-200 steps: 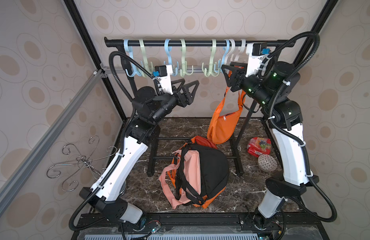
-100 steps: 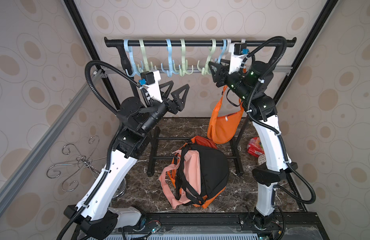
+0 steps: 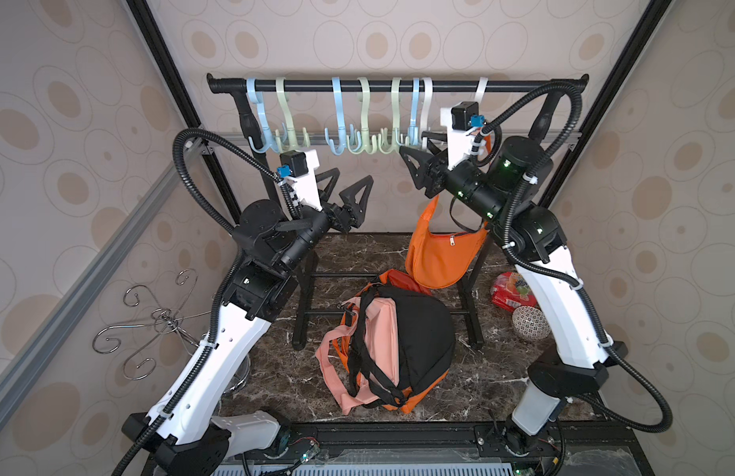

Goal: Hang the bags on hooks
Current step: Adjust the hanger on the clothesline, then pick up the bag from the bag.

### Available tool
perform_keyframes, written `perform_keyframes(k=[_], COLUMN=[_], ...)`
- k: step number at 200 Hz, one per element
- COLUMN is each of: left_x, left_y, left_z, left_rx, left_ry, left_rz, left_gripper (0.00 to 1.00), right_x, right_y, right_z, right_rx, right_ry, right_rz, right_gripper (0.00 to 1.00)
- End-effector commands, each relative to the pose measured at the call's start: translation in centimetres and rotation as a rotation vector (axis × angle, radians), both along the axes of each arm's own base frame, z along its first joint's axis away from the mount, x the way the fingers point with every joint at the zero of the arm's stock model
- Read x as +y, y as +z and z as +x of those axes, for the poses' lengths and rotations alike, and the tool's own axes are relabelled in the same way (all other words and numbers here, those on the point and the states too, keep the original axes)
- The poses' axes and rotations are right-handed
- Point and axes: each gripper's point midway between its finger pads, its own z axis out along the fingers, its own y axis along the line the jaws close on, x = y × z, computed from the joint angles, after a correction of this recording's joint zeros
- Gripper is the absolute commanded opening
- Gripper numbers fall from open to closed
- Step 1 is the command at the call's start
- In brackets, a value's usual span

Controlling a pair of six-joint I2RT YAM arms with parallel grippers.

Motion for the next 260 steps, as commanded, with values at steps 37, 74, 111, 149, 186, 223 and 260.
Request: perform_keyframes(k=[37,74,111,149,186,223,260], left_x=[1.6,2.9,1.8,2.2,1.0,0.5,-0.1], left_y=[-1.6,-7.4,-15.1,-25.5,-35.7,-41.1,-41.7], left_z=[0.2,1.1,0.9,-0.2,-3.0,-5.9,-6.7], left_rx=[0.011,0.123,0.279,0.511,0.8,0.955,0.951], left_ry=[0.078,0.136,0.051,0.041,-0.083,-0.147,-0.156], left_rz=[0.04,0.085,0.15,0.205,0.051,-0.007,-0.016], left_gripper=[0.83,0.84,0.83,0.81,0.78,0.67,0.54], right_x=[-4.5,-7.6,-8.5,-7.2,-5.3,-3.6,-1.4], right_y=[-1.9,-6.2,-16.7,-29.6,-34.8,-34.9,-35.5], right_z=[-2.4,-4.3,-5.7,-8.3,-10.3,-9.7,-8.5], right_rx=[0.013,0.093,0.35,0.647,0.757,0.757,0.776], right_ry=[-0.149,-0.217,-0.205,-0.12,-0.048,-0.024,0.012], right_rz=[-0.058,-0.085,-0.146,-0.251,-0.266,-0.299,-0.287], right_gripper=[0.61,0.63,0.64,0.74,0.74,0.74,0.74])
